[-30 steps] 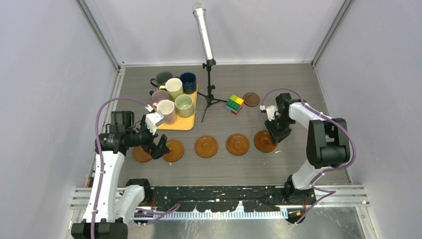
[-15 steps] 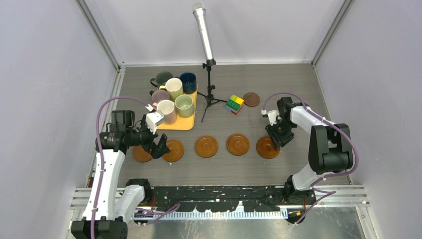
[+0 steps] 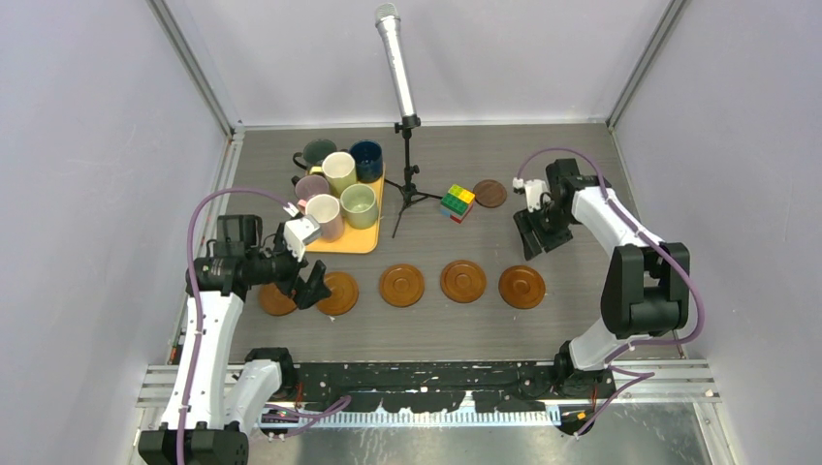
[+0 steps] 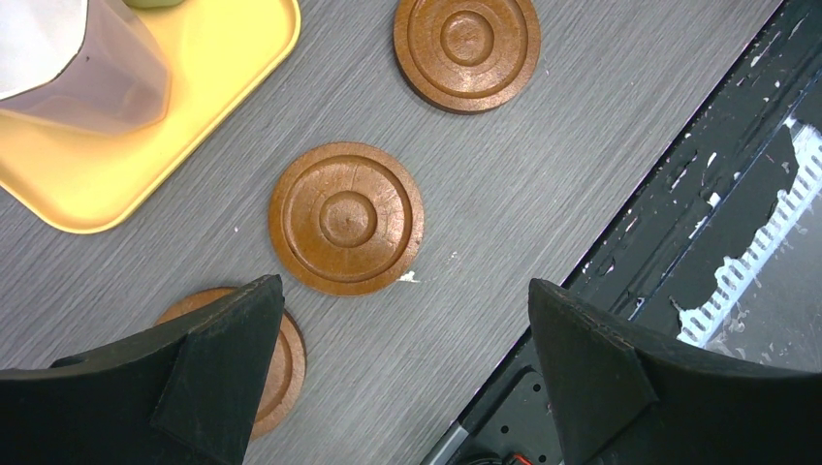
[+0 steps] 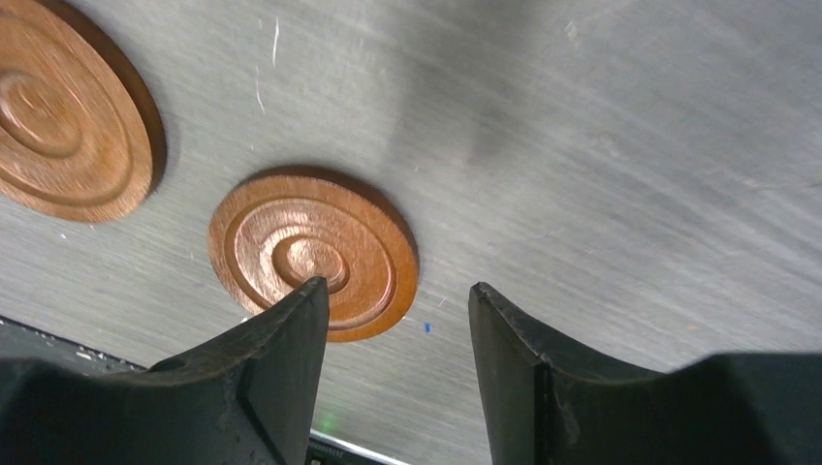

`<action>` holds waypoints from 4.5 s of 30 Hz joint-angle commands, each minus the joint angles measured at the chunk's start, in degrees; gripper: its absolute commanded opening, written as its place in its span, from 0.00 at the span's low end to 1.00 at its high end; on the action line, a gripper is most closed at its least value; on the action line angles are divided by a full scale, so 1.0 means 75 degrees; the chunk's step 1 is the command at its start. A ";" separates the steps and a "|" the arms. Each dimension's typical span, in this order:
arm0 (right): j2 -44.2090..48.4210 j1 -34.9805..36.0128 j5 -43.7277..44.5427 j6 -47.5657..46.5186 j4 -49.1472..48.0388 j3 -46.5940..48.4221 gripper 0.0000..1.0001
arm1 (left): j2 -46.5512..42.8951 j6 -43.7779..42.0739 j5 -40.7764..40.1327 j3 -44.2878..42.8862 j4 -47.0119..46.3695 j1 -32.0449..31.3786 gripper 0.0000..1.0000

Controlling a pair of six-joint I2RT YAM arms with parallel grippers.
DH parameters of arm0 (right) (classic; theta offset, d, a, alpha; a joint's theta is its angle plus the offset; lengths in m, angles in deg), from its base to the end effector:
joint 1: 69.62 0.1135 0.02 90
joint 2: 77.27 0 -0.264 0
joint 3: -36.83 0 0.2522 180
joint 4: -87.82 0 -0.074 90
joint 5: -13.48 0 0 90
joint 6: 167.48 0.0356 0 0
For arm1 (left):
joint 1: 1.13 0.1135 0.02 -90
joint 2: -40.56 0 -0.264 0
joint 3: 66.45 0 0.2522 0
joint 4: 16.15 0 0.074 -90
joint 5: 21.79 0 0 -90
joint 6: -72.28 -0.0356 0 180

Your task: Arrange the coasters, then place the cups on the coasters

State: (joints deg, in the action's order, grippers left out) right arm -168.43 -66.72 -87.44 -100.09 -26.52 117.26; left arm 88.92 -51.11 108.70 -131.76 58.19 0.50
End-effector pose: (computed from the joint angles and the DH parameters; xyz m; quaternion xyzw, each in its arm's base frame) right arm 0.2980 0.0219 0.2246 -0.2292 0.9616 0.0729 0.1324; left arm 0.1409 -0.0191 0.2992 0.3398 0.8395 -0.2375 0.3511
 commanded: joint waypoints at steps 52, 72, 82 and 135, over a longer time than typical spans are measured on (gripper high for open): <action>-0.0869 0.0844 0.1575 0.0197 -0.1103 -0.0639 0.54 | -0.0140 0.0072 -0.0021 -0.0069 -0.0096 -0.0008 1.00; -0.0922 0.0656 0.0584 -0.0190 -0.0204 0.0423 0.64 | -0.0116 0.0025 -0.0015 -0.0114 -0.0070 -0.0006 1.00; -0.1318 0.0638 0.0413 -0.0008 -0.0247 0.0358 0.61 | -0.0119 0.0013 -0.0044 -0.0141 -0.0044 -0.0008 1.00; -0.1750 0.0694 0.1112 0.1109 -0.1106 0.0636 0.46 | -0.0014 0.0208 0.0120 -0.0170 -0.0160 -0.0006 1.00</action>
State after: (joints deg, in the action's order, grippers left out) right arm -181.48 -61.85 -80.82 -92.95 -32.46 122.51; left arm 89.07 -50.65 108.18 -131.76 58.08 0.50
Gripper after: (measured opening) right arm 0.465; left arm 0.996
